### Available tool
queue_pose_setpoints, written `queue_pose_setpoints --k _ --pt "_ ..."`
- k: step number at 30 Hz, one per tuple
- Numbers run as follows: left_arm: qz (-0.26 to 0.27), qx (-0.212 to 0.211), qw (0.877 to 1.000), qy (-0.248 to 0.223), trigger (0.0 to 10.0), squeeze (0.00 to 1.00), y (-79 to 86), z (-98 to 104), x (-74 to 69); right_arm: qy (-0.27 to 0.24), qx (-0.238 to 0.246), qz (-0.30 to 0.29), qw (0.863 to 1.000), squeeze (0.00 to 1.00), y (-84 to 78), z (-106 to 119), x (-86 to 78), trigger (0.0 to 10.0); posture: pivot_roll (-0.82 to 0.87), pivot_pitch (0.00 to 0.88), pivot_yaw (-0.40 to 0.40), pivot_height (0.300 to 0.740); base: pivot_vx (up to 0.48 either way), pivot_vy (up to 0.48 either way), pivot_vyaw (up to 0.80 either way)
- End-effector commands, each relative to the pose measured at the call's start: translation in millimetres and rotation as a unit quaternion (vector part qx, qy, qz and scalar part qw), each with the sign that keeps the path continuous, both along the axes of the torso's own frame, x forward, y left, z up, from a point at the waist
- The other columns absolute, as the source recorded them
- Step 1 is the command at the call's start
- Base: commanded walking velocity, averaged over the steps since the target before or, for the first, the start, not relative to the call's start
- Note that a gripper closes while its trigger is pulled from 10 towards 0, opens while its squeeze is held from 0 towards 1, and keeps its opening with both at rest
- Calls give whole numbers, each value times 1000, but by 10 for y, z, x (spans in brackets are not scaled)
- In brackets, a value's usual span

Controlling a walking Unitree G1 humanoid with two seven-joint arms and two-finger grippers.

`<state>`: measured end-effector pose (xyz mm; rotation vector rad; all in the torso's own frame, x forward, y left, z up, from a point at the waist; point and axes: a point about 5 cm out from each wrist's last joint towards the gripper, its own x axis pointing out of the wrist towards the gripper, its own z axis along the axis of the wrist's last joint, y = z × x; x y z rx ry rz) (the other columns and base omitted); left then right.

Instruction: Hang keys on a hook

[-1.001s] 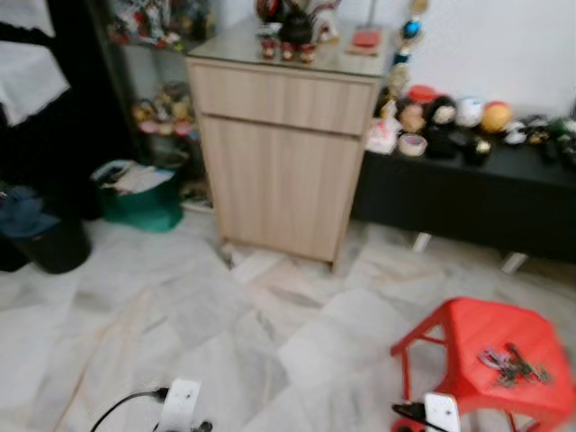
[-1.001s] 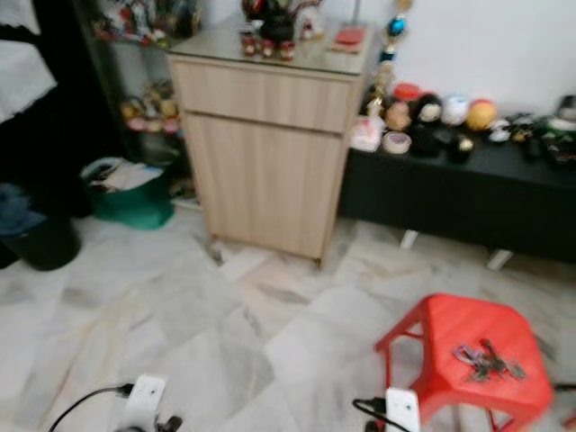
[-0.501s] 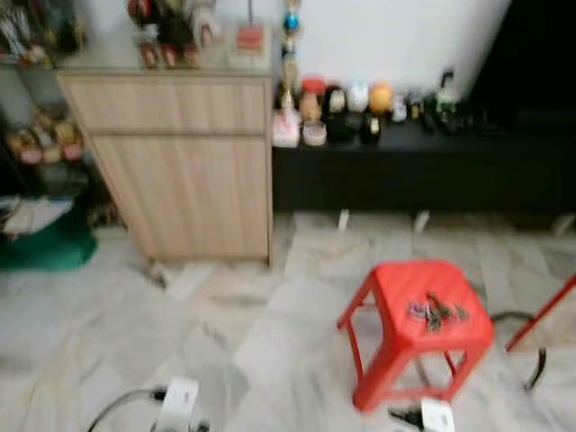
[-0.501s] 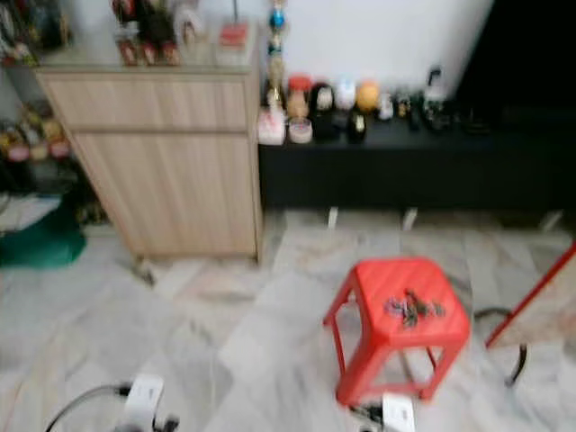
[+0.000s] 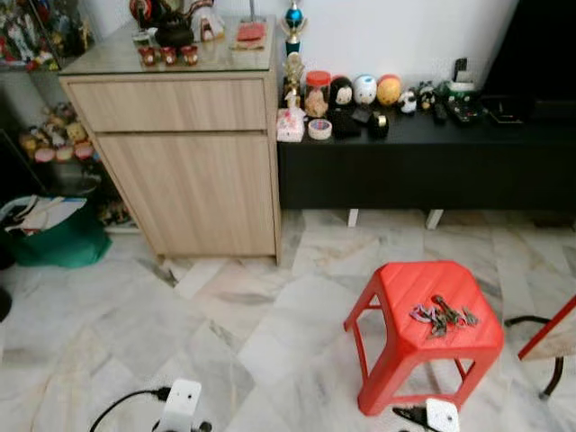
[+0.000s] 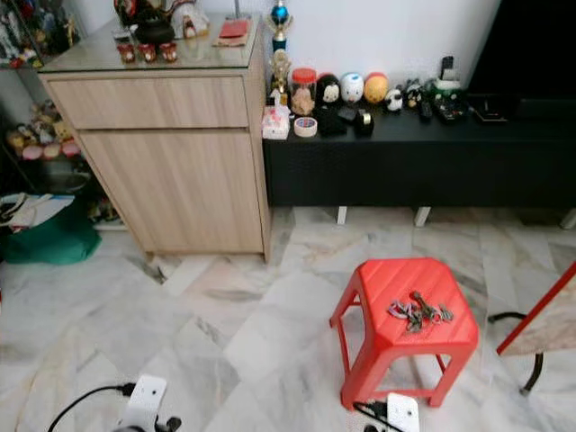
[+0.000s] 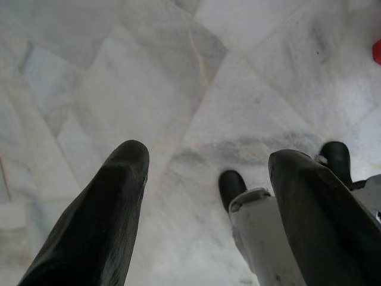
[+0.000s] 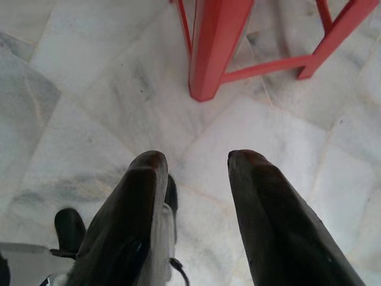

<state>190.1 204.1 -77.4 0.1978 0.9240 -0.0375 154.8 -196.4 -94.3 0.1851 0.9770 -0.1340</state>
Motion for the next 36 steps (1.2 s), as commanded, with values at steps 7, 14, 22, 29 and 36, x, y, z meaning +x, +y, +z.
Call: queue_pose_setpoints --k 7,14,22,29,36 --pt "8 0 1000 -1 10000 0 9 -3 -6 -8 4 -15 1000 0 -8 11 20 10000 7 0 -1 737 0 -360 0" --pt "17 -4 1000 -11 10000 0 7 11 16 -20 4 -21 1000 0 -11 26 49 10000 7 0 -10 737 0 -343 0" --pt "29 -24 999 -35 10000 0 -48 56 107 -37 5 -24 999 0 -34 71 141 10000 8 0 -20 737 0 -68 0" --pt "40 -31 996 -71 10000 0 -75 104 173 -57 -2 -28 998 0 -59 109 200 10000 -2 0 -45 737 0 0 0" --pt "54 -55 961 -264 10000 0 122 652 731 -142 -19 -39 989 0 -101 213 278 10000 25 0 -45 737 0 0 0"
